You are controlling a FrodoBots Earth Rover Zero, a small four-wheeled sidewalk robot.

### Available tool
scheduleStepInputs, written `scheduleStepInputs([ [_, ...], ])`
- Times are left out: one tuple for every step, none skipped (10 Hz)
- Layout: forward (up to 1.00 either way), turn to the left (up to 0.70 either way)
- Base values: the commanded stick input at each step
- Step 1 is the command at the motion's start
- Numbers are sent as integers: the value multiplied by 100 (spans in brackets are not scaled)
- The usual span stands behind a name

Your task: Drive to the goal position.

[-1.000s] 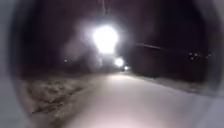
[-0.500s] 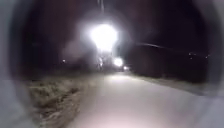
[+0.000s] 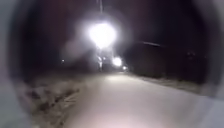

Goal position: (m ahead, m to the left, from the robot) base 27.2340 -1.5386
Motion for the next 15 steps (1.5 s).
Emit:
scheduleStepInputs([
  [100,0],
  [100,0],
  [100,0],
  [100,0],
  [100,0],
  [100,0],
  [100,0],
  [100,0],
  [100,0],
  [100,0],
  [100,0],
  [100,0],
  [100,0],
  [100,0],
  [100,0],
])
